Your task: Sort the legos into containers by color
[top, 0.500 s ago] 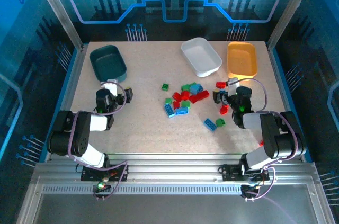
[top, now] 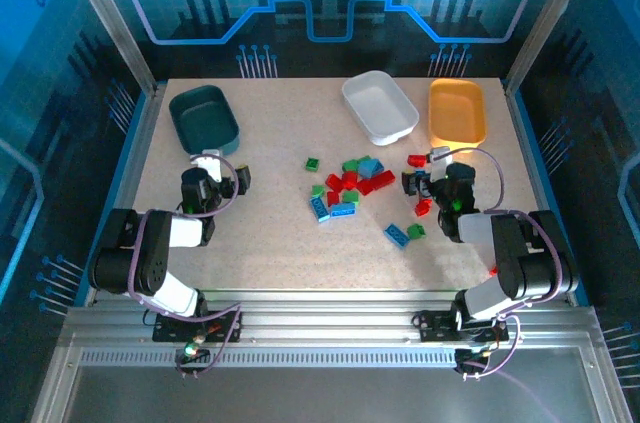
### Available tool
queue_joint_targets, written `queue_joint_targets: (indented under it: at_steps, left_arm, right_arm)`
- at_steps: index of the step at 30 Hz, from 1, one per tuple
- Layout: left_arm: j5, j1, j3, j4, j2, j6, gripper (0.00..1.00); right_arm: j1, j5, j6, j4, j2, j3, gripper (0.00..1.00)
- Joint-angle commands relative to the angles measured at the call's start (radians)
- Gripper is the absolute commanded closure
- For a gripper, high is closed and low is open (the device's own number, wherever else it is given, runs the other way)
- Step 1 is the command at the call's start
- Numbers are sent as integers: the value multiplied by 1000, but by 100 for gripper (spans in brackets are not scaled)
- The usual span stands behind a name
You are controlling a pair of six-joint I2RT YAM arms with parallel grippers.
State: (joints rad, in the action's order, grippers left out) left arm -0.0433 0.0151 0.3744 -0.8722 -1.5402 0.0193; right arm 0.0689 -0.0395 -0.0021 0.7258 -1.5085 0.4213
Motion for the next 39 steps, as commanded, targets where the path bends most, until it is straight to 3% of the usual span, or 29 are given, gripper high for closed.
queue_joint_targets:
  at_steps: [1,23,25,29,32,36,39]
  left_arm:
    - [16,-5,17,-15,0,-20,1]
    - [8,-6,18,-17,2,-19,1]
    - [-18,-6,37,49,44,-8,1]
    - [-21,-6,170,392,202,8,1]
    - [-4,-6,213,455,270,55,1]
    - [-8,-5,255,516,322,110,1]
    - [-31,-4,294,558,327,169,1]
  right_arm:
    - [-17,18,-12,6,4,22,0]
    - [-23,31,-8,7,5,22,0]
    - [-14,1,-8,-6,10,30,0]
    - [18,-73,-20,-240,80,140,0]
    - [57,-159,-33,-340,111,199,0]
    - [110,-256,-11,-345,223,228,0]
    - [91,-382,248,-662,225,415,0]
